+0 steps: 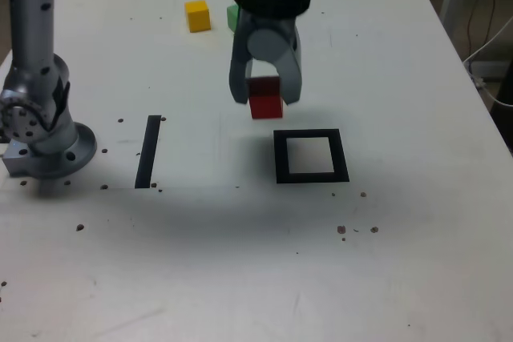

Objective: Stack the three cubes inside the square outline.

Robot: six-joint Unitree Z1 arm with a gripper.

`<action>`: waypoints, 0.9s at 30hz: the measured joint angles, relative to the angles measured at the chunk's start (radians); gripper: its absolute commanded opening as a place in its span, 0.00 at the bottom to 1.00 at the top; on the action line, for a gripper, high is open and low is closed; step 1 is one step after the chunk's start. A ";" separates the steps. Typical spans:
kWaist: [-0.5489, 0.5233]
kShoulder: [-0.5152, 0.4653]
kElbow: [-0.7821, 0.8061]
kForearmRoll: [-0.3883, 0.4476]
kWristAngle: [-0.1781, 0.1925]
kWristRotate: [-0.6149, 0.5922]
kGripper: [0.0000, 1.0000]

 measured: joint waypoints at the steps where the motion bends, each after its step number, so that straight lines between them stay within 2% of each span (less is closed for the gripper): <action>1: -0.009 0.009 -0.005 -0.003 -0.002 -0.010 0.30; 13: -0.030 0.124 -0.063 -0.049 -0.014 -0.024 0.30; 27: -0.022 0.179 -0.039 -0.130 -0.031 -0.024 0.30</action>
